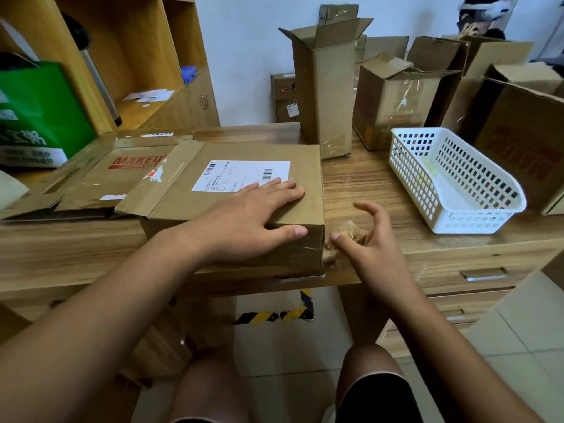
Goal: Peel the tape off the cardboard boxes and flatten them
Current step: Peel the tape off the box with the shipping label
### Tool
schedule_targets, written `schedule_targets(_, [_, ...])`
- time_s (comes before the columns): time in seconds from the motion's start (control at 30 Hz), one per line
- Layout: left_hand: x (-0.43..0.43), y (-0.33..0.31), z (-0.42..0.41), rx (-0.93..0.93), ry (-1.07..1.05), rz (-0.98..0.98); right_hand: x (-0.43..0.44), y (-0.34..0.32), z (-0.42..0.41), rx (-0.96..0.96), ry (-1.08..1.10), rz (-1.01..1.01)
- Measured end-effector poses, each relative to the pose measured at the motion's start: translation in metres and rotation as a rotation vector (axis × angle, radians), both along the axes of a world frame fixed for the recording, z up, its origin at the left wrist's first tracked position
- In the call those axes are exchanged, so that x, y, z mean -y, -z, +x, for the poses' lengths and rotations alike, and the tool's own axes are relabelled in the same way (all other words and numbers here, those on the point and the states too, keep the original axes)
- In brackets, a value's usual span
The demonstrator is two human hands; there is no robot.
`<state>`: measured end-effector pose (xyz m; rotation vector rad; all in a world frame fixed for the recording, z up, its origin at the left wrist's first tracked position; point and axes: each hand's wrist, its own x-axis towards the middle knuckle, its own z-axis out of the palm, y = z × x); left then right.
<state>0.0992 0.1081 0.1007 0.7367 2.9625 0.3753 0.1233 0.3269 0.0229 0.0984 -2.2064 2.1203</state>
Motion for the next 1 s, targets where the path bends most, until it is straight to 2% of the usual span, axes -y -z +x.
schedule_targets(0.13, [-0.001, 0.001, 0.000, -0.004, -0.004, -0.004, -0.003, 0.000, 0.004, -0.075, -0.072, 0.164])
schedule_targets(0.27, [0.000, 0.001, -0.001, 0.000, -0.004, 0.006, -0.001, 0.008, 0.012, -0.183, -0.008, 0.165])
schedule_targets(0.47, [-0.002, 0.004, 0.002, -0.014, 0.004, 0.011, 0.006, 0.016, 0.033, -0.342, 0.100, 0.314])
schedule_targets(0.6, [-0.005, 0.007, -0.002, -0.046, -0.046, -0.011, 0.006, 0.011, 0.051, -0.434, 0.057, 0.346])
schedule_targets(0.67, [-0.008, 0.008, -0.005, -0.057, -0.066, -0.025, 0.003, 0.007, 0.052, -0.440, 0.080, 0.350])
schedule_targets(0.87, [-0.012, 0.004, -0.002, -0.033, -0.102, -0.009, -0.010, 0.005, 0.037, -0.299, 0.133, 0.391])
schedule_targets(1.0, [-0.009, -0.002, -0.002, -0.007, -0.116, 0.050, -0.007, 0.004, 0.030, -0.353, 0.117, 0.484])
